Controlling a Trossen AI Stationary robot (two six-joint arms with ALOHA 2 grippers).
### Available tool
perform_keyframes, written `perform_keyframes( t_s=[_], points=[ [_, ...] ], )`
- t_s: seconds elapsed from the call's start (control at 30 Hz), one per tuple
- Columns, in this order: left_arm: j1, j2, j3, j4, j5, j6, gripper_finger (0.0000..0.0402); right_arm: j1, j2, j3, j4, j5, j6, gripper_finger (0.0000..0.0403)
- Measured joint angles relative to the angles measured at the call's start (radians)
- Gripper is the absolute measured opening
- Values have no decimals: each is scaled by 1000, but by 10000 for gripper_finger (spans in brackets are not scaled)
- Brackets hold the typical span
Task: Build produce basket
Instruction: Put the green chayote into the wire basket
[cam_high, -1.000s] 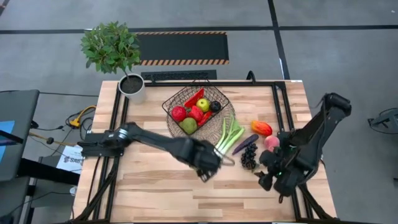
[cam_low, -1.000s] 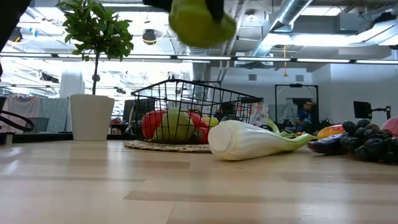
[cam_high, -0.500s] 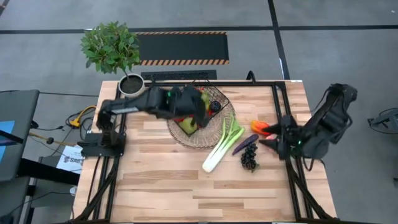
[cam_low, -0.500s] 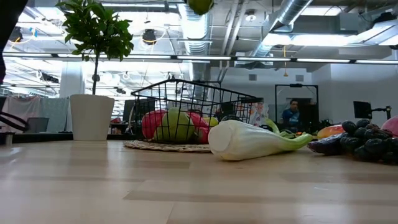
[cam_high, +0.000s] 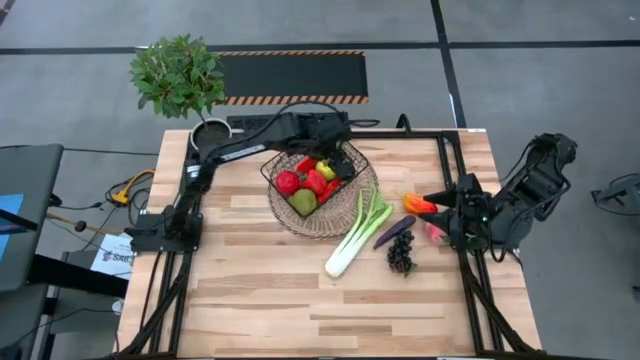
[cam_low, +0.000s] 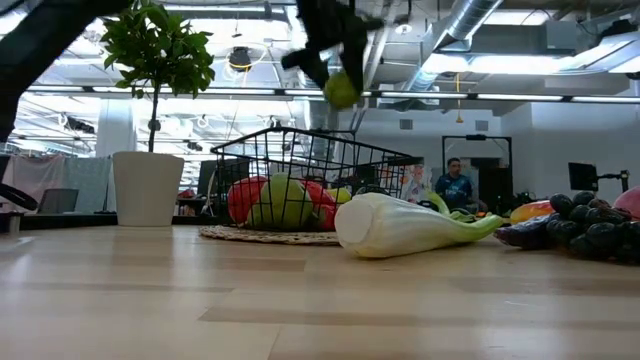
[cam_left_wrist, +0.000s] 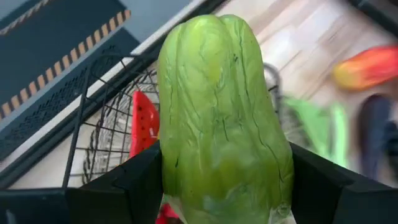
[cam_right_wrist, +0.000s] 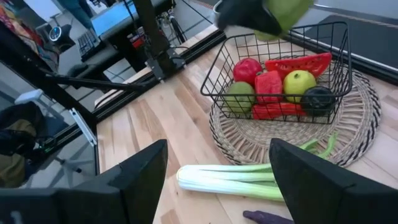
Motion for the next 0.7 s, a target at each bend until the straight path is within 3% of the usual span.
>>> perform_keyframes(
  t_s=[0.4,0.7],
  points=[
    [129,177,-1,-2,58,115,255,-22,8,0,-4,0,0,305],
    [156,216,-8,-5,8,172,306,-55,8,0,-14,0,0,305]
  ],
)
